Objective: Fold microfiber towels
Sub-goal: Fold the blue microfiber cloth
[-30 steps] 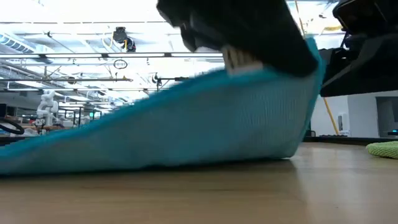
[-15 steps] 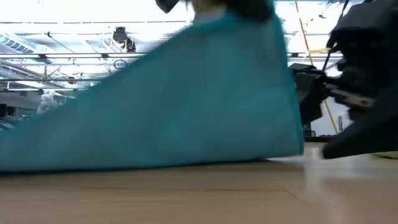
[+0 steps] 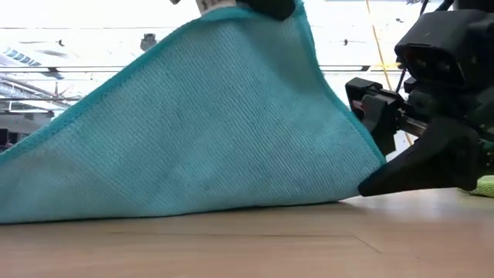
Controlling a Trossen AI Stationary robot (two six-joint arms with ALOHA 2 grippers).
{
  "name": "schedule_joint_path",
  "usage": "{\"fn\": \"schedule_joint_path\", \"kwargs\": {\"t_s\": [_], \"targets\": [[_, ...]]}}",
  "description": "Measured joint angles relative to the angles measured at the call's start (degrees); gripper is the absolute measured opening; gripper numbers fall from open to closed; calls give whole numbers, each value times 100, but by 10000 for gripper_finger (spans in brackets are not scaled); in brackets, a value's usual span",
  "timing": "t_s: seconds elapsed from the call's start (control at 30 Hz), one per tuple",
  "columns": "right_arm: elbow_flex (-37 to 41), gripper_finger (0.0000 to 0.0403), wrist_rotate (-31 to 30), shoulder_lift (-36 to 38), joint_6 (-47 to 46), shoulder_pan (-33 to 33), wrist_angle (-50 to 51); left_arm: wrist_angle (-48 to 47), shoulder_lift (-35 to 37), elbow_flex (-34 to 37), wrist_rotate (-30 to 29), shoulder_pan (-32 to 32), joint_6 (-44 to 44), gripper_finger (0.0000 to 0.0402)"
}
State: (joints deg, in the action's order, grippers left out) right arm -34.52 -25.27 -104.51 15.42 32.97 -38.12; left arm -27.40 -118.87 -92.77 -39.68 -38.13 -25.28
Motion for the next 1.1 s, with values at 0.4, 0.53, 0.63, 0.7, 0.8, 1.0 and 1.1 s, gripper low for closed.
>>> {"fn": "schedule_joint_path", "kwargs": {"t_s": [0.4,0.53,0.63,0.7,0.8,1.0,1.1], "targets": [[6,19,179,34,-137,8,56,-483,0,0,-248,0,-349,4],[29,4,187,535,-408,13,472,-735,148,7,-161,38,-380,9],[15,5,167,1164,-629,11,927,-996,406,4,-169,72,-224,6],[17,3,162,1595,-735,0,1359,-1100,577,4,-225,109,96,4],[-97,2,144,2258,-867,-54,1949,-1197,908,4,-239,223,572,7],[-703,1,141,3334,-1190,-345,3279,-1429,1458,0,-196,612,1296,4],[-1202,1,141,3605,-1470,-573,4195,-1621,1739,0,-186,854,1499,8]]}}
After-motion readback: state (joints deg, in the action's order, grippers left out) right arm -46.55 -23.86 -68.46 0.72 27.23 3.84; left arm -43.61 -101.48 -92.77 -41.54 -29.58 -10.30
